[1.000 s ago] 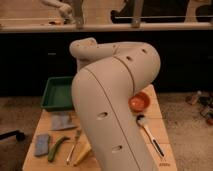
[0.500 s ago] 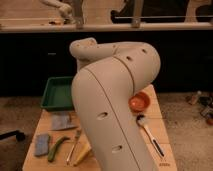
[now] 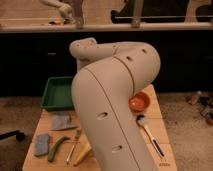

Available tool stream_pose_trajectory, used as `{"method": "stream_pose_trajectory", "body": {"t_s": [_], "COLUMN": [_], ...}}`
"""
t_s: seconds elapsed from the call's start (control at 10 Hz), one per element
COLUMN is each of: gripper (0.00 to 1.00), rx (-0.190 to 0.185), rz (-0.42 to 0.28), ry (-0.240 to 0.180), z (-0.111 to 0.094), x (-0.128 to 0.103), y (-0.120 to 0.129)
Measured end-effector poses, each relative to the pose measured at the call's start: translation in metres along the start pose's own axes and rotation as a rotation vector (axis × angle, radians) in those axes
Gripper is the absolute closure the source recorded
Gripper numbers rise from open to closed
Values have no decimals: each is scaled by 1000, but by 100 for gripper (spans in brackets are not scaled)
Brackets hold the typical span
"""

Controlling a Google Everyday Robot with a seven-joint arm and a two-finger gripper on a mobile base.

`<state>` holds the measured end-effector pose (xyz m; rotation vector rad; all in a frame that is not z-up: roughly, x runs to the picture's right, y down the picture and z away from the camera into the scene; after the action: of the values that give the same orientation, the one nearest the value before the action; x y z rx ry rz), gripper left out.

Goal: Place apple in paper cup

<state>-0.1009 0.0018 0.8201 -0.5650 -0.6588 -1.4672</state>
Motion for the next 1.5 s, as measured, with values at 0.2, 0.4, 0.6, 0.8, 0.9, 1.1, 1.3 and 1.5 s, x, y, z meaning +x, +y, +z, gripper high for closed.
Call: {"method": "stream_pose_trajectory", "body": {"t_s": [0.2,0.4,0.6,0.8,0.9,1.1,1.3,1.5], "gripper": [20,20,20,20,20,20,20,20], "rx": [0,0,0,0,0,0,-3,-22], "rz": [0,0,0,0,0,-11,-31,-55], "ry": [0,0,0,0,0,-7,-30,-71], "z": [0,0,0,0,0,-1,-3,-1], "x": [0,0,0,0,0,0,-3,-9], "y": [0,0,0,0,0,2,15,43]}}
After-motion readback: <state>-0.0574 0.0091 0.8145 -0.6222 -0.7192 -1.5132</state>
